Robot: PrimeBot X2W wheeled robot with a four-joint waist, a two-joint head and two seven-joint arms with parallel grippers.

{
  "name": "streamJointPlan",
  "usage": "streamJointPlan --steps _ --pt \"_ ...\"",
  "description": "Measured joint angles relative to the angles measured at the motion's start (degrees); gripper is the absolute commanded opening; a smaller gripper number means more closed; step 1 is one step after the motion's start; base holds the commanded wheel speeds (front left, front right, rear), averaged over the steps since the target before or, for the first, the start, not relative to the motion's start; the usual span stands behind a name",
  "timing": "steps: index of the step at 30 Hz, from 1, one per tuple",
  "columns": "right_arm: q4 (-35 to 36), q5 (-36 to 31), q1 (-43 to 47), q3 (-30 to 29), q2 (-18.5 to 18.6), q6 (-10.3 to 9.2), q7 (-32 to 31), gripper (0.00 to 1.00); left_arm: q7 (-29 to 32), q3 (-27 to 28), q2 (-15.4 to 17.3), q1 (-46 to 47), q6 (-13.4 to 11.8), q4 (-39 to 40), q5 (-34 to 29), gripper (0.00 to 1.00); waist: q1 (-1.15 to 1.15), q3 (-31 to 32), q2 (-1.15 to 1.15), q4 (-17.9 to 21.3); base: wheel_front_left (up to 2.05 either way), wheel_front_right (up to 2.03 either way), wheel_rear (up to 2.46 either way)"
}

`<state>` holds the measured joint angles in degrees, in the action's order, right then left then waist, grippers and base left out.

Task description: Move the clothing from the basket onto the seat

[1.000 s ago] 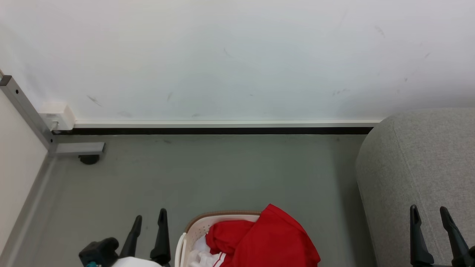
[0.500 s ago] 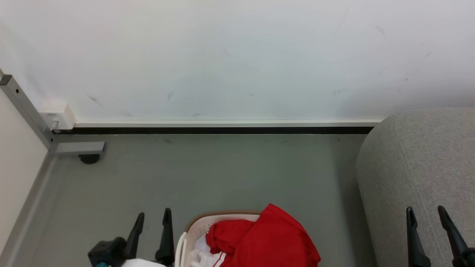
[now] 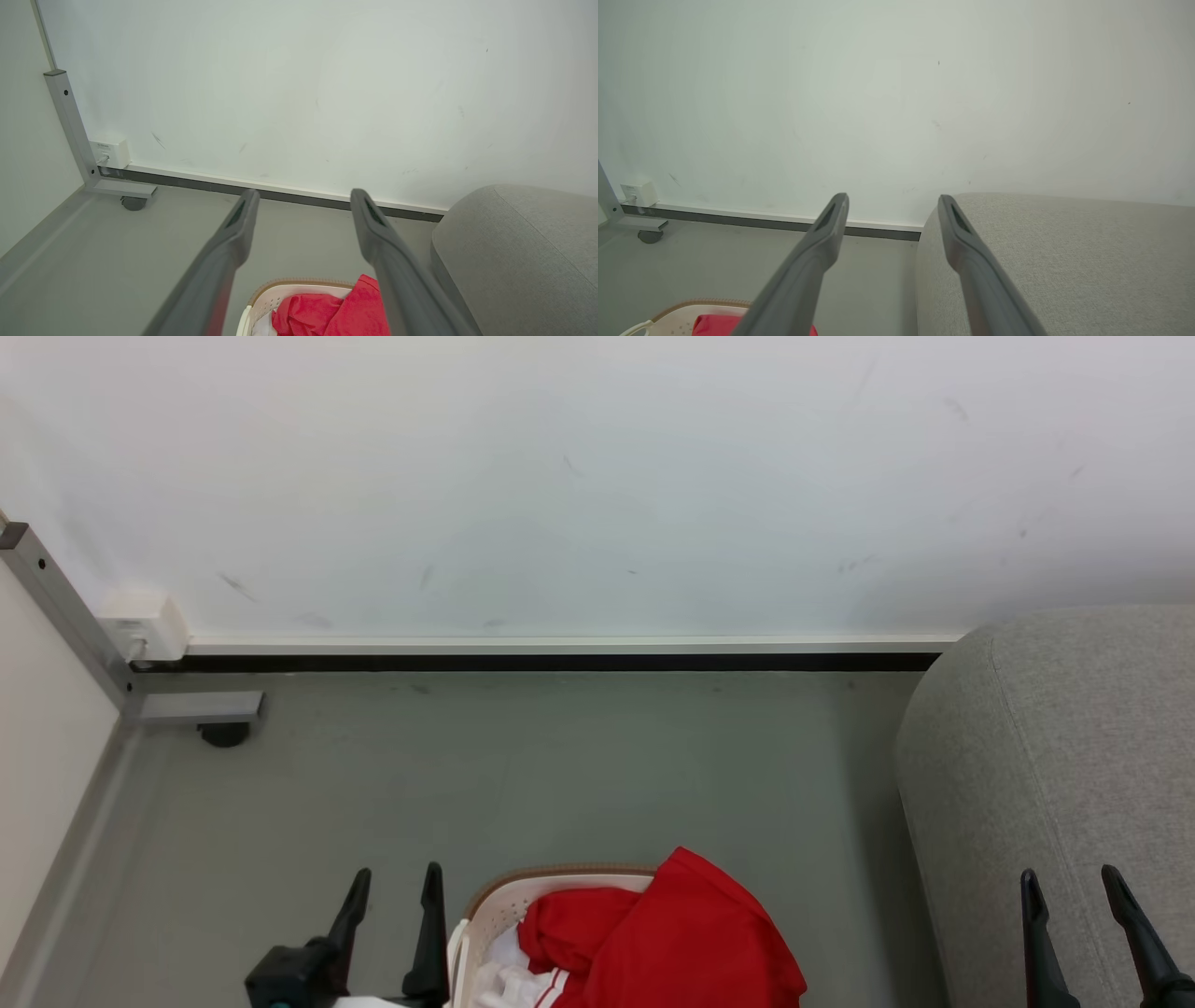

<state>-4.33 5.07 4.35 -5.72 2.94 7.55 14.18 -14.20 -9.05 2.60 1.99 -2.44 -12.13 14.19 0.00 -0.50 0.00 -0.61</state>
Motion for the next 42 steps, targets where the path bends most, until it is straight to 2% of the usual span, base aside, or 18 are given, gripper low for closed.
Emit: streamJointPlan --steps 9,23,31,37,42 --pt "-2.40 0.96 0.25 0.66 -0.04 0.00 0.96 1.00 -0.92 -0.25 0.05 -0.22 -0.23 -0.03 -3.11 1.00 0.00 0.17 0.00 -0.25 0.00 0.00 0.00" --pt "-5.14 3.88 0.20 2.07 0.00 0.00 0.98 1.00 -0.92 0.11 0.07 -0.36 -0.20 -0.03 -3.10 1.00 0.00 0.25 0.00 -0.26 0.00 0.00 0.00" --pt "-5.01 4.03 -0.53 2.92 0.07 0.00 0.98 1.00 -0.93 0.42 0.09 -0.54 -0.15 0.27 -3.34 1.00 0.00 -0.75 0.00 0.98 0.00 0.00 0.00" --pt "-3.18 4.89 -3.84 3.78 0.05 0.00 0.99 1.00 -0.93 -0.09 0.10 3.13 0.67 -0.10 -4.33 1.00 0.00 -4.60 0.00 2.65 0.00 0.00 0.00" --pt "-1.13 5.91 -10.24 5.72 0.02 0.00 0.99 1.00 -0.93 -1.44 0.09 10.38 2.15 -4.28 -7.65 1.00 0.01 -10.74 0.00 4.73 0.00 0.00 0.00"
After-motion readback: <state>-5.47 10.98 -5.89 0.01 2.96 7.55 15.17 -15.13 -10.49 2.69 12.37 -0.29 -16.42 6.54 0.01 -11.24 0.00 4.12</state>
